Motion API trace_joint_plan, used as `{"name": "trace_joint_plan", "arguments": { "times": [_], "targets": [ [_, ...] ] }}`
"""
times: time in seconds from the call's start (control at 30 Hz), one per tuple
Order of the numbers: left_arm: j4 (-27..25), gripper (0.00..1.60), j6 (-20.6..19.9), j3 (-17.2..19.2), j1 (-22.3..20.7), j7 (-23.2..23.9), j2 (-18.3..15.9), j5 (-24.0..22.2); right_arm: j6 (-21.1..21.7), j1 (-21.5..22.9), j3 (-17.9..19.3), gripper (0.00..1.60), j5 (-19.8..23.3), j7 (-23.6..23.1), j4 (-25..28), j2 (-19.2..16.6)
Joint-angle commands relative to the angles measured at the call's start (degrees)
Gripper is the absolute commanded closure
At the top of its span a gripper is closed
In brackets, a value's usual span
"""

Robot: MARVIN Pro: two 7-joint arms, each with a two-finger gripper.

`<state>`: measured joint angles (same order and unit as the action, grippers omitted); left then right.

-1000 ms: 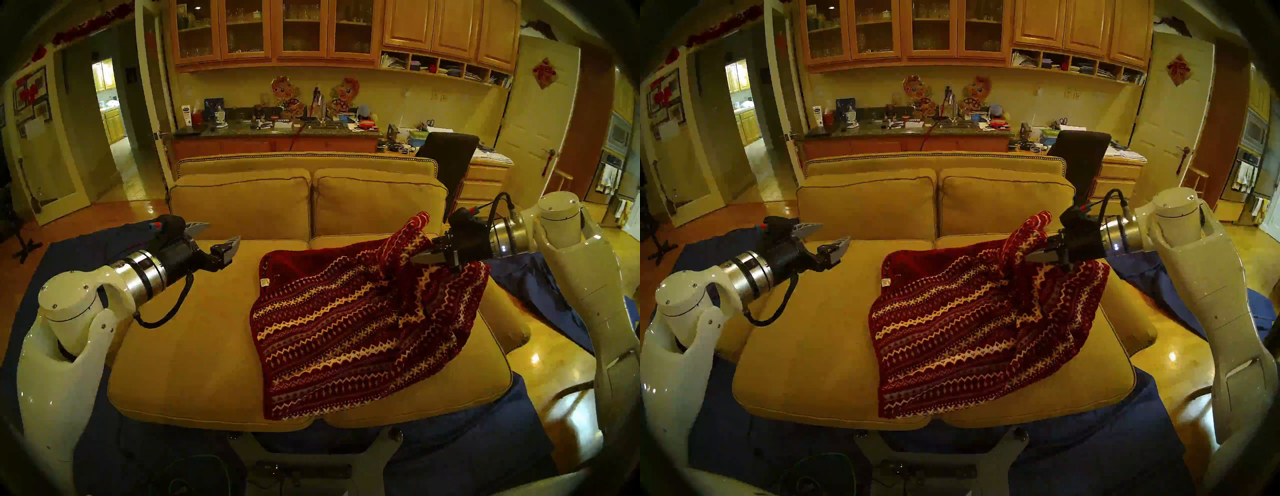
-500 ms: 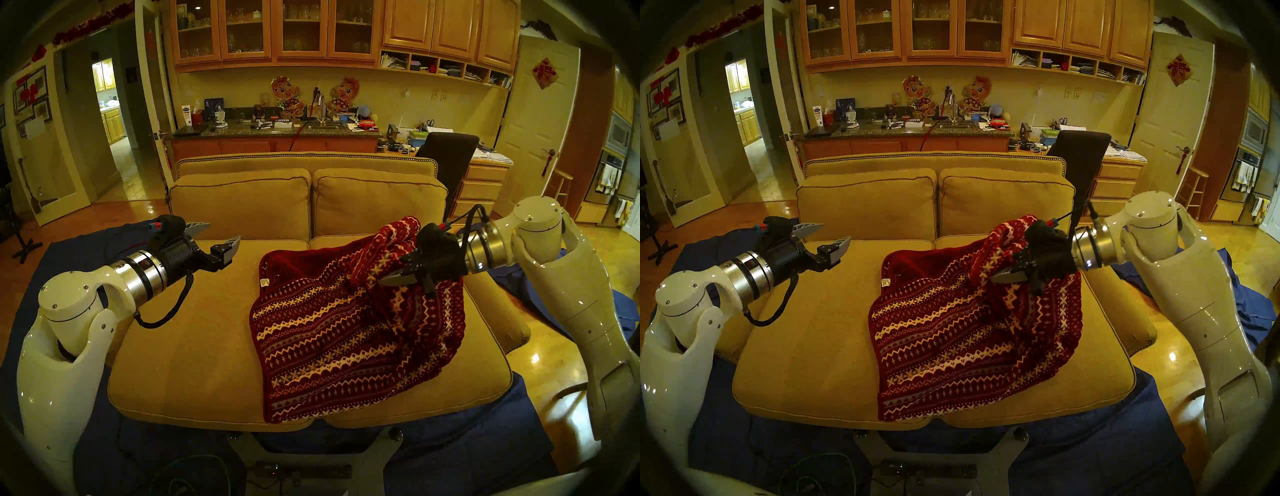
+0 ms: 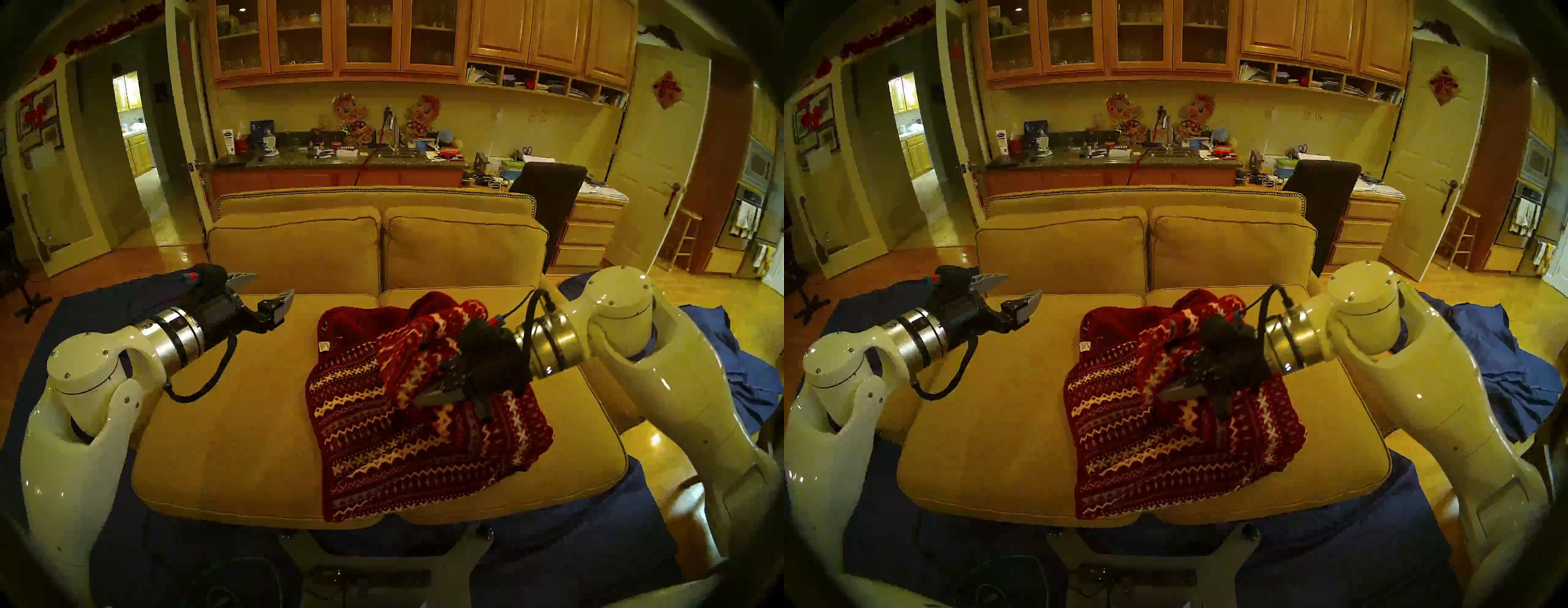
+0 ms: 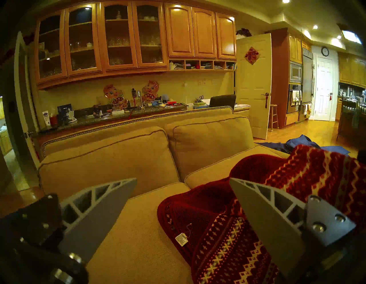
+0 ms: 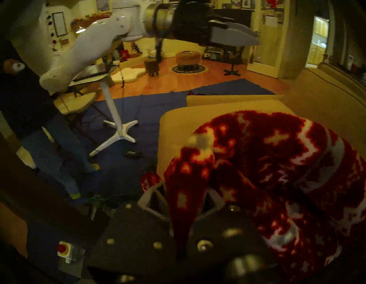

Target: Fold the blanket in half twice

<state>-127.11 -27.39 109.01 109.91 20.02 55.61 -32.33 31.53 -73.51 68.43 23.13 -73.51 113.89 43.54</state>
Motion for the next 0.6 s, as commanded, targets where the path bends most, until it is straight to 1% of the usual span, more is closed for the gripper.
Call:
{"name": "trace_joint_plan", "arguments": {
  "times": [0.0,0.07,0.17,0.27,0.33,0.37,0.4,0.47,0.53,0.57],
  "targets": [
    [-0.2,0.0,0.1,0.1,-0.2,0.0,-0.1,0.0,0.7,-2.6,-3.5,1.6,1.1,0.7,7.0,3.7],
    [-0.2,0.0,0.1,0.1,-0.2,0.0,-0.1,0.0,0.7,-2.8,-4.1,1.6,1.0,0.9,6.8,4.2],
    [-0.3,0.0,0.1,0.1,-0.2,0.0,-0.1,0.0,1.6,-4.6,-7.6,1.6,0.4,3.1,11.6,6.2],
    [-0.3,0.0,0.1,0.1,-0.2,0.0,-0.1,0.0,1.9,-5.4,-9.3,1.6,-0.1,4.4,13.1,7.3],
    [-0.3,0.0,0.1,0.1,-0.2,-0.1,-0.1,0.0,2.4,-6.2,-10.7,1.6,-0.6,6.0,15.8,7.9],
    [-0.3,0.0,0.1,0.1,-0.2,-0.1,-0.1,-0.1,2.4,-6.5,-11.3,1.6,-0.6,6.3,14.6,8.4],
    [-0.3,0.0,0.1,0.1,-0.2,-0.1,-0.1,-0.1,2.4,-6.5,-11.3,1.6,-0.6,6.3,14.6,8.4],
    [-0.3,0.0,0.1,0.1,-0.2,-0.1,-0.1,-0.1,3.2,-7.7,-12.9,1.6,-1.5,8.8,18.7,9.0],
    [-0.3,0.0,0.1,0.1,-0.2,-0.1,-0.1,-0.1,3.2,-7.3,-12.6,1.6,-1.8,9.6,17.6,9.1],
    [-0.3,0.0,0.1,0.1,-0.3,-0.1,-0.1,-0.1,3.8,-7.9,-13.1,1.6,-2.5,11.5,19.9,9.4]
  ]
}}
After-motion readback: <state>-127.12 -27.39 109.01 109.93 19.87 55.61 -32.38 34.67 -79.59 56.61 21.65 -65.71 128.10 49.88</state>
